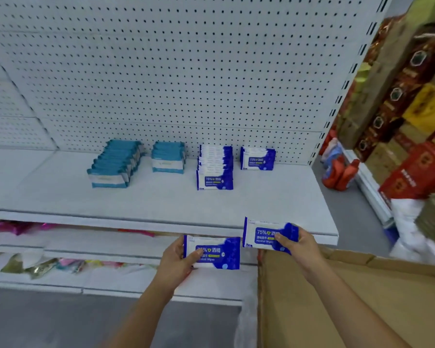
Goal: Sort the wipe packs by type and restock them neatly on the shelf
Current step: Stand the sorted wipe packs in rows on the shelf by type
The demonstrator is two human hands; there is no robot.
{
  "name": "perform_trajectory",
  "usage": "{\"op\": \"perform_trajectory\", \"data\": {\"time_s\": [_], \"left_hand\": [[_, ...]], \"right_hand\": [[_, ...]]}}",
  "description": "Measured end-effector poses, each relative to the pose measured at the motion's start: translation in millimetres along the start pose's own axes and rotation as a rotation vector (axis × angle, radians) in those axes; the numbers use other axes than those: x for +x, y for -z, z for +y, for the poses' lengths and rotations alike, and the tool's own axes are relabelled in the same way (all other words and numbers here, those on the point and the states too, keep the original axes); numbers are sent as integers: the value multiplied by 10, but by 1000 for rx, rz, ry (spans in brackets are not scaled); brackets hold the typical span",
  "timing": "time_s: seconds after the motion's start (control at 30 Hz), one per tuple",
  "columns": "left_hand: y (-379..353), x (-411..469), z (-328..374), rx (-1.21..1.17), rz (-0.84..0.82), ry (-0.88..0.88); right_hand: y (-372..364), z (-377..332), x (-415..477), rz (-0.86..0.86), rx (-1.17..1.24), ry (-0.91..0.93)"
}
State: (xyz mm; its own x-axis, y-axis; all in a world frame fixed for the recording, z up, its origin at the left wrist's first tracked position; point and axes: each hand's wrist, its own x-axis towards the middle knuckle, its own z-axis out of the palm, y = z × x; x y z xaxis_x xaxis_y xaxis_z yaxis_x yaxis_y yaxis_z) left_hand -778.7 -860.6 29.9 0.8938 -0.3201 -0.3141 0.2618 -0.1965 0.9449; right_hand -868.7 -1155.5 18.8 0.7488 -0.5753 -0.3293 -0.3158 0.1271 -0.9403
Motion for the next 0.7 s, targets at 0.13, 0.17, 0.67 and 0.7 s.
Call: {"op": "perform_trajectory", "data": {"time_s": [0.13, 0.17, 0.67, 0.7], "left_hand": [[400, 443, 8, 28, -86, -8], [484, 537, 14, 37, -112, -3], [437, 1630, 432, 97, -337, 48], [378, 1707, 441, 102, -344, 51]], "right_hand": [[-389, -110, 207, 45, 8, 46], [-469, -164, 259, 72, 16, 51], [-685, -612, 1363, 294, -18, 85], [-659, -620, 1495, 302, -32, 84]]}}
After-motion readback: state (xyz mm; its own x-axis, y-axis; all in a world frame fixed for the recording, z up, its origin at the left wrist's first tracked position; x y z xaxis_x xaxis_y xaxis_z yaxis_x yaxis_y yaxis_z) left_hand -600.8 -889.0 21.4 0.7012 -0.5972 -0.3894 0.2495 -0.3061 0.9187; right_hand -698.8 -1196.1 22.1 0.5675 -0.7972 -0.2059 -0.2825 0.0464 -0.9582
